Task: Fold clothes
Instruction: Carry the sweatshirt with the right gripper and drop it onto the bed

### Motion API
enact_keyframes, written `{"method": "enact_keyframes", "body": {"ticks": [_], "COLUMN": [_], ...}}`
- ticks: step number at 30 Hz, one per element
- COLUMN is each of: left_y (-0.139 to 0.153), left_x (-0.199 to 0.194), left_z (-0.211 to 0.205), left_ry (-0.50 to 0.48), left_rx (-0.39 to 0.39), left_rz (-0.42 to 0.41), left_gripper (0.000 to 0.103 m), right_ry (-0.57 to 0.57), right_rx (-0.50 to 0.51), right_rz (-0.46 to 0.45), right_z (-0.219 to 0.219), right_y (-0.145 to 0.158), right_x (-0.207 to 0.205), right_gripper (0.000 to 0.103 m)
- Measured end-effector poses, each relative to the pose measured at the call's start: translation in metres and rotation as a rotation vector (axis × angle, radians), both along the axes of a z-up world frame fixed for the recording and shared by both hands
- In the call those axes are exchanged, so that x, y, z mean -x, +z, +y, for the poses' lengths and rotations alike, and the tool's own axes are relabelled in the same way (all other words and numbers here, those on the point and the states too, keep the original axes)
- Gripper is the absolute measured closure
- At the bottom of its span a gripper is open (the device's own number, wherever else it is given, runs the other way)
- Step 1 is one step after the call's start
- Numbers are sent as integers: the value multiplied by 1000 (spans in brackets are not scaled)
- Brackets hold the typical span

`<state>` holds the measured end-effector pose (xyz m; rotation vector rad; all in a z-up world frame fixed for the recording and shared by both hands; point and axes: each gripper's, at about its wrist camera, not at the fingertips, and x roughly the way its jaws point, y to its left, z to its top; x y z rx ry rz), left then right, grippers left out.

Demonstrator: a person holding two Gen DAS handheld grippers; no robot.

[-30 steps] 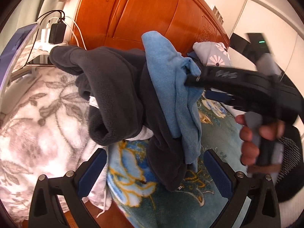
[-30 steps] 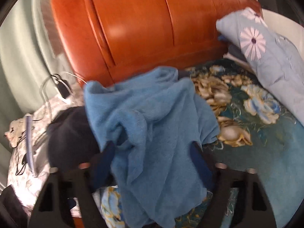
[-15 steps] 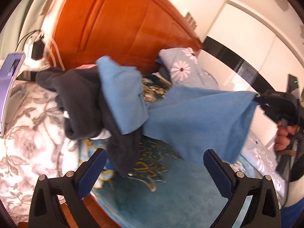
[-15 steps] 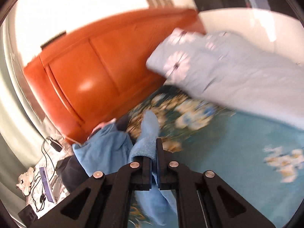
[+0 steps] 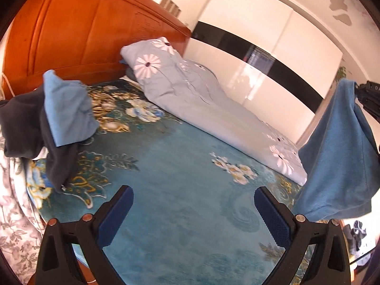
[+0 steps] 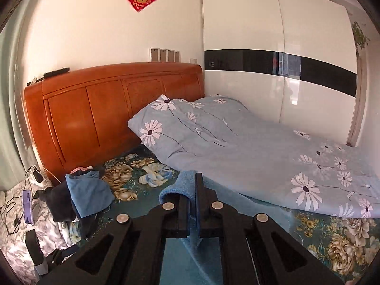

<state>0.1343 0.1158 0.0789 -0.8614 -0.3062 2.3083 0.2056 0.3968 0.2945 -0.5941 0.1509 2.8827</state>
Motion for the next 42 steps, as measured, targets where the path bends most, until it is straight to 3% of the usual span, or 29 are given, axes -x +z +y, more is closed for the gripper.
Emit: {"method": "enact_keyframes", "body": {"ticks": [5,8,12,16,20,24,26,27,28,30,33,36,40,42], "left_y": [13,12,2,-16,-30,-45,-52,-56,-60,-65,-72,-76,-72,-69], "left_x": [-11,-6,0,5,10,8,5,2,0,-3,-9,-14,-29,-33], "left_z": [15,13,16,30,47,75,89,96,103,115,132,146,150,146], "left_ry": [-11,-11,-17,-42,-64,-120,-150,-162,-174,-194,-219,-234,-240,-225], "left_rx": [73,78,92,137,167,189,209,223,238,259,272,277,307,343], "left_rz": [34,27,-4,-23,-56,-89,-96,-97,-97,-96,-94,-98,-14,35], "left_gripper": [0,0,0,0,0,0,0,0,0,0,0,0,0,0], "right_ry": [-10,-83,-254,-506,-655,-701,-712,-716,-725,-768,-795,-661,-434,-398], "right_rx": [54,118,191,255,385,468,486,498,496,428,325,246,212,177], "right_rz": [41,34,-90,-274,-369,-411,-418,-411,-405,-395,-370,-362,-396,-413], "right_z": [27,69,137,203,230,228,219,215,210,195,175,158,143,137], "right_y": [0,-22,-99,-203,-288,-329,-341,-343,-343,-330,-312,-298,-309,-315], "right_x": [-30,-47,-71,-126,-201,-243,-255,-259,-263,-266,-262,-214,-126,-100], "right_gripper": [100,99,99,99,99,99,99,94,80,67,57,45,46,46]}}
